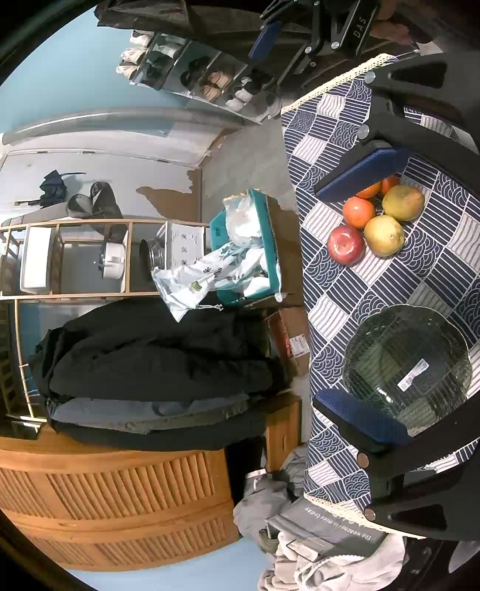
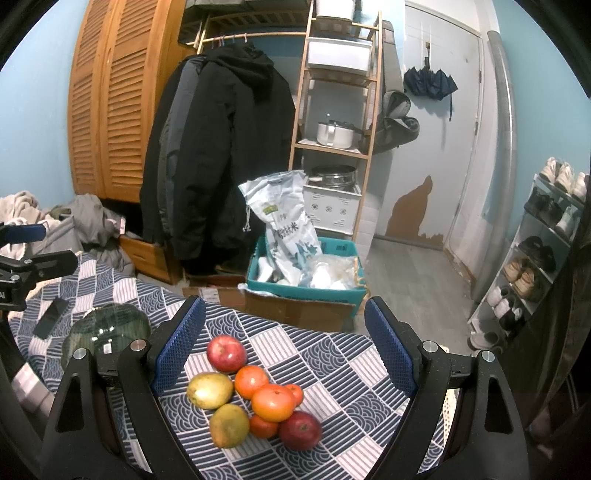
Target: Organize fruits
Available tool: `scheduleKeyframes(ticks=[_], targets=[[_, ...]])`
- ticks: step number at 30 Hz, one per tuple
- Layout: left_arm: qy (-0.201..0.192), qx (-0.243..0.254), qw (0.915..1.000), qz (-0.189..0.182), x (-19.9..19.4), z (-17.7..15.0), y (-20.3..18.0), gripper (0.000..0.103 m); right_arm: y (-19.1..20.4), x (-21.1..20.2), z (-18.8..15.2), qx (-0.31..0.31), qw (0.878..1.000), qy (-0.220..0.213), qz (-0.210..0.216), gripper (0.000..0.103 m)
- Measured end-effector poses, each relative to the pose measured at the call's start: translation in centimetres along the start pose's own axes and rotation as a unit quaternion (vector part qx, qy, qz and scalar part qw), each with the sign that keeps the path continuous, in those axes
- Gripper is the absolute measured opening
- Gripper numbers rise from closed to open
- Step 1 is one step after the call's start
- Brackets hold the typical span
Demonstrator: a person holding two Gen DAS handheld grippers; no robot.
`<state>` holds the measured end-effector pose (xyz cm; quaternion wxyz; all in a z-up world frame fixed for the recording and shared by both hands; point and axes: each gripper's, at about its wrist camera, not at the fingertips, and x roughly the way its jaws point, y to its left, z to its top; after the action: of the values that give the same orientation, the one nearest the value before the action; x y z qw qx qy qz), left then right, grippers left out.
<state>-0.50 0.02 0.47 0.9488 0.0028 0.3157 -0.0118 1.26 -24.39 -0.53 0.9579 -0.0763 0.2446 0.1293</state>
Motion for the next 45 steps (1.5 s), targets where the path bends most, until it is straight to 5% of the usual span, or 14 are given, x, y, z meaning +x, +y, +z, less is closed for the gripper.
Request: scheduleKeyframes(ticks=[45], targets=[[0.006, -0.003, 1.0000, 0.007, 0.25, -0.37, 0.08, 0.102, -0.42, -0.18, -0.11, 0.001, 1.000, -0.001, -0.007, 0.087]])
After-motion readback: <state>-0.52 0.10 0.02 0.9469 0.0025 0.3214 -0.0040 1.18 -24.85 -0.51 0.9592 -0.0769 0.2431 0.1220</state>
